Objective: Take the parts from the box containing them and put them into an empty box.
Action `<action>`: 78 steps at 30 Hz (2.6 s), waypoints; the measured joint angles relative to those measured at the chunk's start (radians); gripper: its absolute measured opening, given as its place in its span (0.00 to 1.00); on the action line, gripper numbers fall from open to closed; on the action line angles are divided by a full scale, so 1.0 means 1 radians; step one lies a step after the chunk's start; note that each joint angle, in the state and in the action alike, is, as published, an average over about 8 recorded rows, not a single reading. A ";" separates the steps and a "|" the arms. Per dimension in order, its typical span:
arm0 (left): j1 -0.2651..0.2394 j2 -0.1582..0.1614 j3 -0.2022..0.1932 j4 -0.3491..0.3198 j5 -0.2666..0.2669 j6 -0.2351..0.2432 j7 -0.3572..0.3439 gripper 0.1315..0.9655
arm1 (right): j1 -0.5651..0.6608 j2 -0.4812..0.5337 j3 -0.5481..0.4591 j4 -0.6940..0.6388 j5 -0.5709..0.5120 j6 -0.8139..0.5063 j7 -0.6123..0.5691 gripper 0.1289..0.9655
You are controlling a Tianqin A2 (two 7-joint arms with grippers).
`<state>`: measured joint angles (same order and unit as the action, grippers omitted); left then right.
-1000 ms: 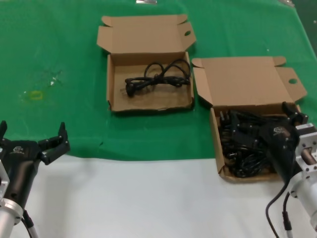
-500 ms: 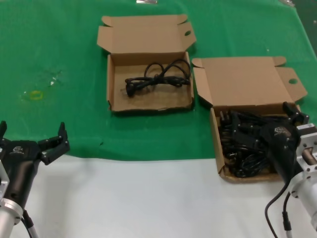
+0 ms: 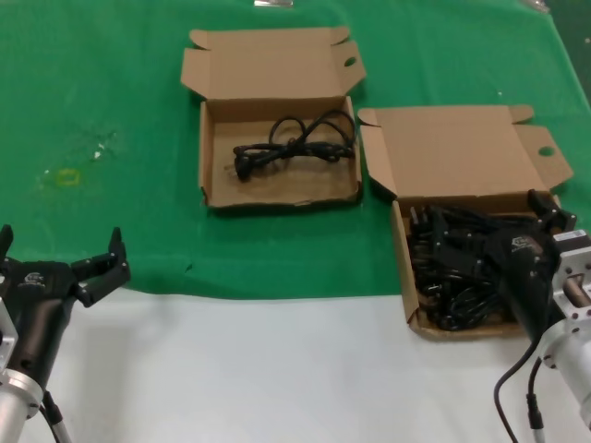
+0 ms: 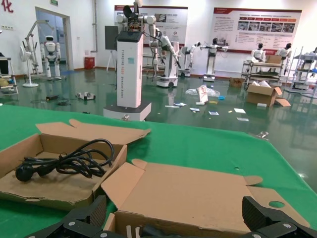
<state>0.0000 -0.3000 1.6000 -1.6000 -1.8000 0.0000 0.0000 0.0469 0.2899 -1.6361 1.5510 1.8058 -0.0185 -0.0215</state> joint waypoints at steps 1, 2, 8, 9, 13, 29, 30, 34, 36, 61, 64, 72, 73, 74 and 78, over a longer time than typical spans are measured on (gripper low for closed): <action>0.000 0.000 0.000 0.000 0.000 0.000 0.000 1.00 | 0.000 0.000 0.000 0.000 0.000 0.000 0.000 1.00; 0.000 0.000 0.000 0.000 0.000 0.000 0.000 1.00 | 0.000 0.000 0.000 0.000 0.000 0.000 0.000 1.00; 0.000 0.000 0.000 0.000 0.000 0.000 0.000 1.00 | 0.000 0.000 0.000 0.000 0.000 0.000 0.000 1.00; 0.000 0.000 0.000 0.000 0.000 0.000 0.000 1.00 | 0.000 0.000 0.000 0.000 0.000 0.000 0.000 1.00; 0.000 0.000 0.000 0.000 0.000 0.000 0.000 1.00 | 0.000 0.000 0.000 0.000 0.000 0.000 0.000 1.00; 0.000 0.000 0.000 0.000 0.000 0.000 0.000 1.00 | 0.000 0.000 0.000 0.000 0.000 0.000 0.000 1.00; 0.000 0.000 0.000 0.000 0.000 0.000 0.000 1.00 | 0.000 0.000 0.000 0.000 0.000 0.000 0.000 1.00; 0.000 0.000 0.000 0.000 0.000 0.000 0.000 1.00 | 0.000 0.000 0.000 0.000 0.000 0.000 0.000 1.00; 0.000 0.000 0.000 0.000 0.000 0.000 0.000 1.00 | 0.000 0.000 0.000 0.000 0.000 0.000 0.000 1.00; 0.000 0.000 0.000 0.000 0.000 0.000 0.000 1.00 | 0.000 0.000 0.000 0.000 0.000 0.000 0.000 1.00; 0.000 0.000 0.000 0.000 0.000 0.000 0.000 1.00 | 0.000 0.000 0.000 0.000 0.000 0.000 0.000 1.00; 0.000 0.000 0.000 0.000 0.000 0.000 0.000 1.00 | 0.000 0.000 0.000 0.000 0.000 0.000 0.000 1.00; 0.000 0.000 0.000 0.000 0.000 0.000 0.000 1.00 | 0.000 0.000 0.000 0.000 0.000 0.000 0.000 1.00; 0.000 0.000 0.000 0.000 0.000 0.000 0.000 1.00 | 0.000 0.000 0.000 0.000 0.000 0.000 0.000 1.00; 0.000 0.000 0.000 0.000 0.000 0.000 0.000 1.00 | 0.000 0.000 0.000 0.000 0.000 0.000 0.000 1.00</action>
<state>0.0000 -0.3000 1.6000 -1.6000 -1.8000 0.0000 0.0000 0.0470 0.2899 -1.6361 1.5510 1.8058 -0.0186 -0.0216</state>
